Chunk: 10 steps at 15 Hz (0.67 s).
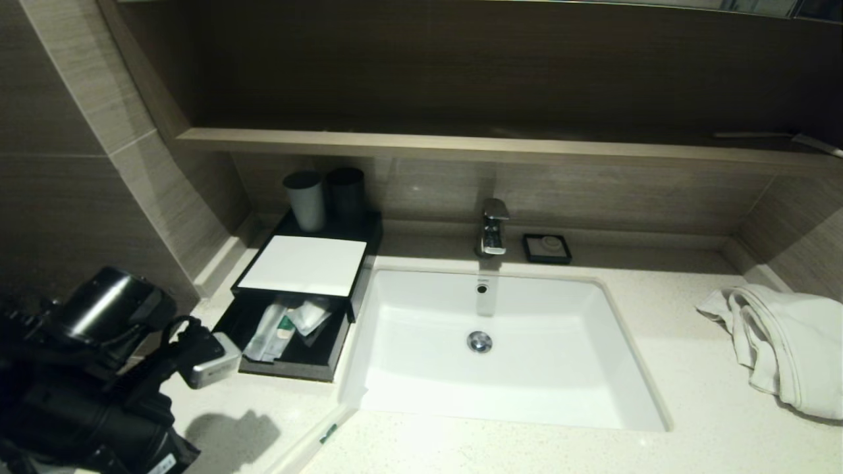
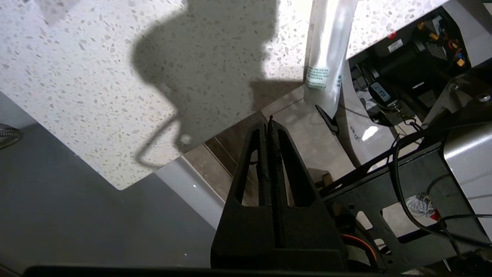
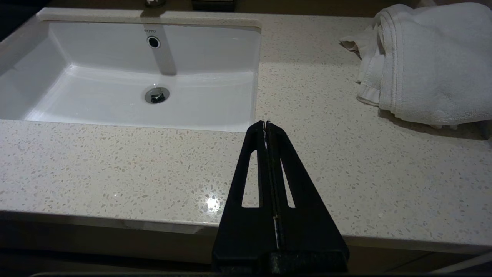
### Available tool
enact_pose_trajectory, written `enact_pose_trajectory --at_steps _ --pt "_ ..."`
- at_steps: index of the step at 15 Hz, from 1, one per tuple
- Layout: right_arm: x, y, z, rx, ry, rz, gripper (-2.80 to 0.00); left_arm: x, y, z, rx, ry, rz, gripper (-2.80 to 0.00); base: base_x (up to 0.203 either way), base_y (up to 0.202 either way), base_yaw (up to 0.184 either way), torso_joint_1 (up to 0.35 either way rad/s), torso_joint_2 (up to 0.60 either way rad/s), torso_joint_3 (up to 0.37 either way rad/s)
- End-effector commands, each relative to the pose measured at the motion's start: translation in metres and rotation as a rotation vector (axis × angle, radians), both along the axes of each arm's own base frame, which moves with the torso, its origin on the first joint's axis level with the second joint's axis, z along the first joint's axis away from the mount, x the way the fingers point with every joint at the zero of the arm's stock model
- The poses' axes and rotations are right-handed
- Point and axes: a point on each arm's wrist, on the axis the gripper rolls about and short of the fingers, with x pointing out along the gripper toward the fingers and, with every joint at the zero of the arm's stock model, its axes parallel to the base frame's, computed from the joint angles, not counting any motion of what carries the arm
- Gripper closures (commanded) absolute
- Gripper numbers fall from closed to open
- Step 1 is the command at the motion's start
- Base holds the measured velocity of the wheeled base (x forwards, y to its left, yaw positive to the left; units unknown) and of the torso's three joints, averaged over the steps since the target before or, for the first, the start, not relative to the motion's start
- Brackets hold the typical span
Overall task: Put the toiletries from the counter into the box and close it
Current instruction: Pick up the bathroom toiletry
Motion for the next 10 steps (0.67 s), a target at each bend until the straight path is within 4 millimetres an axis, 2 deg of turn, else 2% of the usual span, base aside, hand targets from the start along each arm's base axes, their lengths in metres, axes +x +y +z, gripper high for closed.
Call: enact_pose_trajectory --at_steps 1,10 --pt "0.0 0.0 0.0 0.0 0.0 0.0 0.0 -0.006 0.001 -0.004 0.003 0.016 -0.008 0.0 0.0 0.0 0.0 0.0 0.0 0.0" --pt "0.0 0.0 0.0 0.0 0.0 0.0 0.0 -0.023 -0.003 -0.01 0.008 0.031 -0.132 0.0 0.0 0.0 0.0 0.0 0.0 0.0"
